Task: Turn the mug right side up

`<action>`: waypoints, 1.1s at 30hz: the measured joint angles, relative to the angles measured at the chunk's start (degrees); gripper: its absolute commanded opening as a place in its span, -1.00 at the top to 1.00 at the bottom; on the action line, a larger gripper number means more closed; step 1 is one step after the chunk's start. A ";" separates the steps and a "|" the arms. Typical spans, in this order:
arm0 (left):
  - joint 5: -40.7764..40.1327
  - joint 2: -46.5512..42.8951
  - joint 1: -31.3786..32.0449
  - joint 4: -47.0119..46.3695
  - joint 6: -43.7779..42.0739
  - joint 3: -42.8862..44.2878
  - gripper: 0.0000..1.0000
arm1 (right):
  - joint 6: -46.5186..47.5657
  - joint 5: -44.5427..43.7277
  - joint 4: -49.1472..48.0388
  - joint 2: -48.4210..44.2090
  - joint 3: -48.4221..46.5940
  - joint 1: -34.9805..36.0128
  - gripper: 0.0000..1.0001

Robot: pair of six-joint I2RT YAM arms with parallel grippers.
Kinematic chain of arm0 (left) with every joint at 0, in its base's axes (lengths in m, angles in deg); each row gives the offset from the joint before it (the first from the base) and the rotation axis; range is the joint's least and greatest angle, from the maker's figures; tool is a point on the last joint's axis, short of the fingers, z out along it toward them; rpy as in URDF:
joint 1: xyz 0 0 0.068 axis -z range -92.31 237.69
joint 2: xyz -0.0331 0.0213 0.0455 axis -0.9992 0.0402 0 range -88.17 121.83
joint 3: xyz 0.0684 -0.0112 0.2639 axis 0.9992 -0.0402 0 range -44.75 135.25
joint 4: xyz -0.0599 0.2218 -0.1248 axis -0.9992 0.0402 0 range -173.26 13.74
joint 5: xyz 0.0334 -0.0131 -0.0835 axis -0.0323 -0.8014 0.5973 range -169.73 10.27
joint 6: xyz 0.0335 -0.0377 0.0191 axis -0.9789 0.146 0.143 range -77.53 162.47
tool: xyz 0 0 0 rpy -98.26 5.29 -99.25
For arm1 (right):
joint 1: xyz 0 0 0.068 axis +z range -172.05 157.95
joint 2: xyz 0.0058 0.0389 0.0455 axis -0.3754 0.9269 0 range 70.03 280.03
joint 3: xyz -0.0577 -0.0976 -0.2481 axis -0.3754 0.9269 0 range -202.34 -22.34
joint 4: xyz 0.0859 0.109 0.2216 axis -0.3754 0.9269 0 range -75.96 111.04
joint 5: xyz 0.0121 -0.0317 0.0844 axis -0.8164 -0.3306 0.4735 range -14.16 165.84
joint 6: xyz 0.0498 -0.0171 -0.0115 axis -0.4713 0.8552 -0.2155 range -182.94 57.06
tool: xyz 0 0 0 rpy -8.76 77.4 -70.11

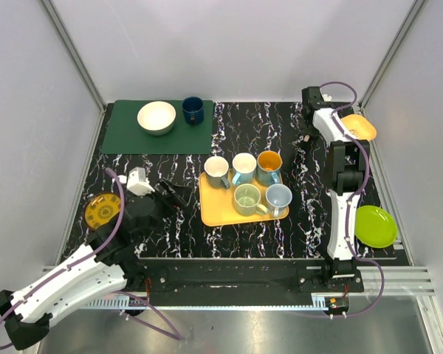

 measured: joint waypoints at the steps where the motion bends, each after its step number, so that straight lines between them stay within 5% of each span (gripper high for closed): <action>1: 0.22 0.35 0.00 -0.17 0.02 0.00 -0.65 | 0.00 0.04 -0.02 0.00 0.00 -0.02 1.00; 10: 1.73 1.79 -0.11 -1.88 0.26 -0.63 -0.67 | -0.13 1.79 -0.24 0.04 1.86 -0.24 1.00; 12: 2.14 1.90 -0.11 -2.25 0.33 -0.98 -0.67 | -0.17 1.86 -0.94 0.04 2.14 -0.24 0.75; 15: 2.80 1.90 -0.11 -2.58 0.57 -1.31 -0.68 | -0.17 1.86 -2.05 -0.22 2.95 -0.26 0.01; 20: 3.13 1.88 -0.11 -2.64 0.66 -1.79 -0.69 | -1.29 2.01 -3.06 -1.29 6.73 -0.28 -0.45; 27: 2.78 2.69 -0.11 -2.05 -1.14 -1.33 -0.70 | -2.97 2.99 -3.04 -8.37 9.27 -0.28 -0.50; 33: 2.34 5.66 -0.11 -1.49 -3.15 0.52 -0.70 | -5.49 3.52 -6.29 -26.05 13.90 0.48 -0.41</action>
